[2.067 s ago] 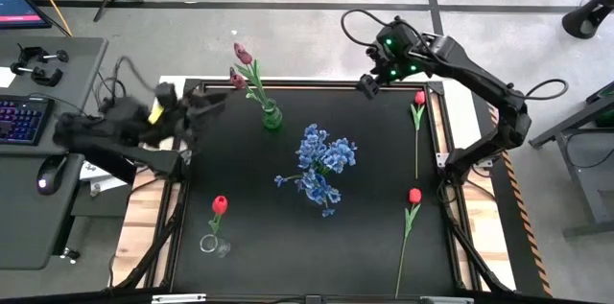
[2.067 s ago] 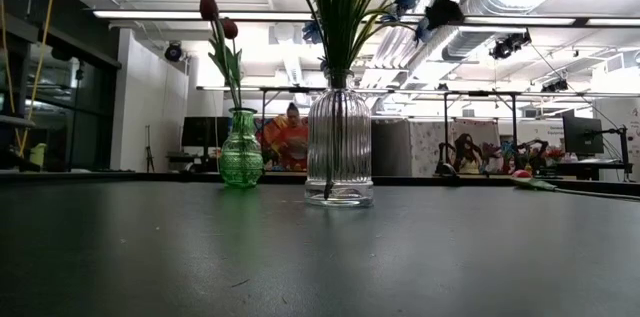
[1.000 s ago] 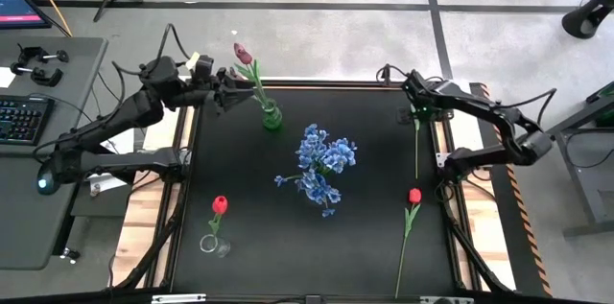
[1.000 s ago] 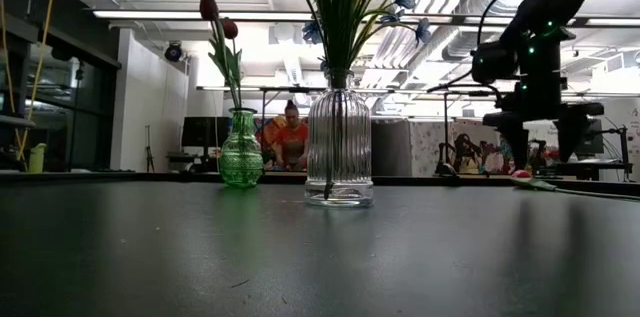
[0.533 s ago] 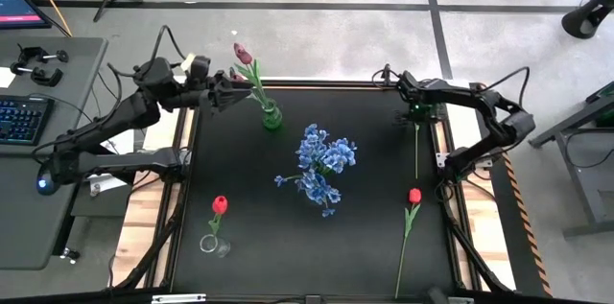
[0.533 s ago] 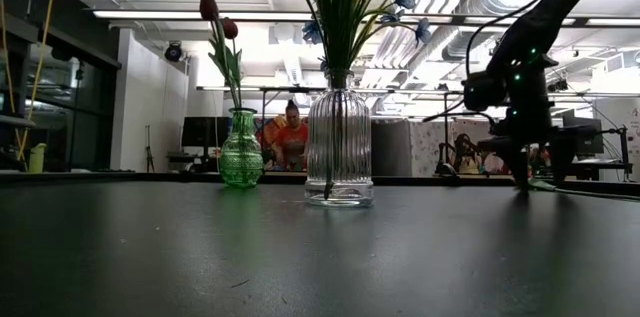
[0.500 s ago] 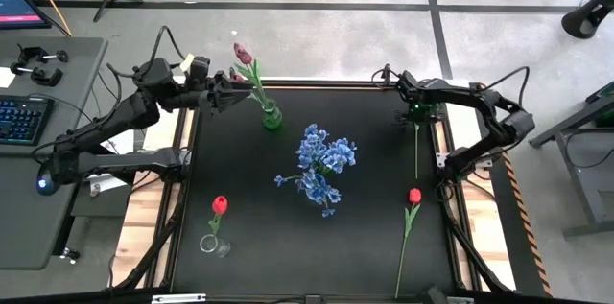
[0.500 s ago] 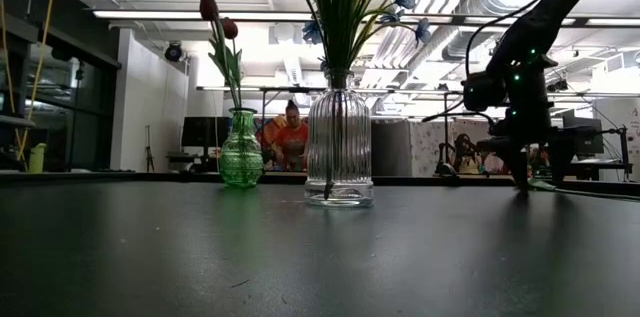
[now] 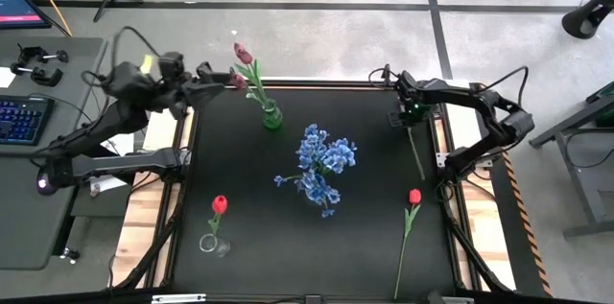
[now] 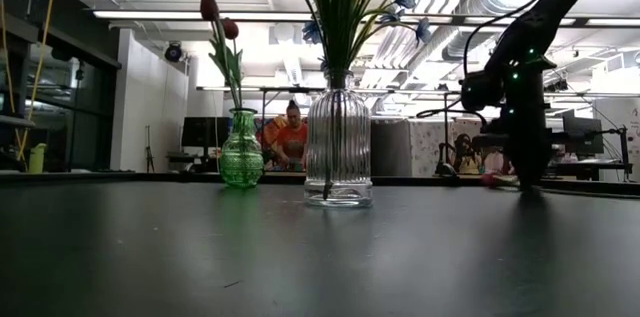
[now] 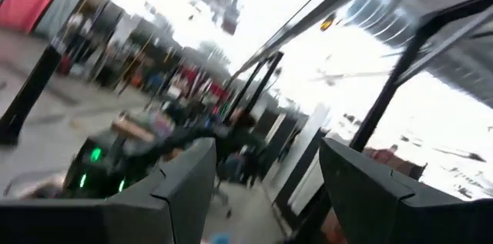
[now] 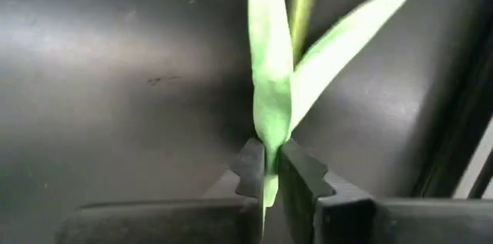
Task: Sort flowers into vase by color
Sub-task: Put the top red tulip into the left transparent vase
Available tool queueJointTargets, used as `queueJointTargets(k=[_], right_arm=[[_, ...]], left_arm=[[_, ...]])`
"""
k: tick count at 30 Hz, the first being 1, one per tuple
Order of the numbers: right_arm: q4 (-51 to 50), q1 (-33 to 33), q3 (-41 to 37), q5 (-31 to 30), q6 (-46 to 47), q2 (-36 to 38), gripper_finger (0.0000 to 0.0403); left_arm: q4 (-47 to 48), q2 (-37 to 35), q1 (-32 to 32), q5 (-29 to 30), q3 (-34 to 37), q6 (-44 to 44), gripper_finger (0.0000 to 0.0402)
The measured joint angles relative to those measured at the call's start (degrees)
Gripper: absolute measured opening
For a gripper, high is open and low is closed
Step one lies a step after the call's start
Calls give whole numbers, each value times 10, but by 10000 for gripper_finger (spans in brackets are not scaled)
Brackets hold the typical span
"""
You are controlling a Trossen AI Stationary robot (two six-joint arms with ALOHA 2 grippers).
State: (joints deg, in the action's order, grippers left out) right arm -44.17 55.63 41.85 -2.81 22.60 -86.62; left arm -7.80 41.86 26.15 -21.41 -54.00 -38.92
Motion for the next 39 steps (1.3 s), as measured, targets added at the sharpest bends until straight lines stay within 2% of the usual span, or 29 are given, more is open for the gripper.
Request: queueJointTargets(k=[5, 9, 12, 17, 22, 25, 27, 30, 34, 39], right_arm=[[-17, -34, -3, 25, 9, 84, 16], [-11, -82, -2, 21, 30, 193, 5], [25, -131, -2, 48, 45, 283, 3], [189, -244, -2, 104, 96, 416, 2], [468, -370, 0, 104, 98, 480, 1], [634, -442, 5, 103, 85, 477, 1], [686, -489, 25, 94, 84, 463, 0], [684, -560, 80, 88, 75, 422, 0], [641, -652, 180, 59, 22, 323, 0], [569, -717, 311, 9, -48, 166, 0]], left_arm=[[-32, -21, 0, 1, 0, 23, 220], [-15, -35, 0, 2, 0, 61, 220], [1, -40, 0, 2, 0, 71, 220], [29, -37, 0, 31, 0, 86, 220], [53, -25, 0, 77, 0, 79, 220], [51, -18, 0, 78, 0, 65, 220], [50, -15, 0, 78, 0, 61, 220], [50, -14, 0, 70, 0, 45, 220], [54, -13, 0, 57, 0, 15, 220], [57, -16, 0, -24, 0, 25, 220]])
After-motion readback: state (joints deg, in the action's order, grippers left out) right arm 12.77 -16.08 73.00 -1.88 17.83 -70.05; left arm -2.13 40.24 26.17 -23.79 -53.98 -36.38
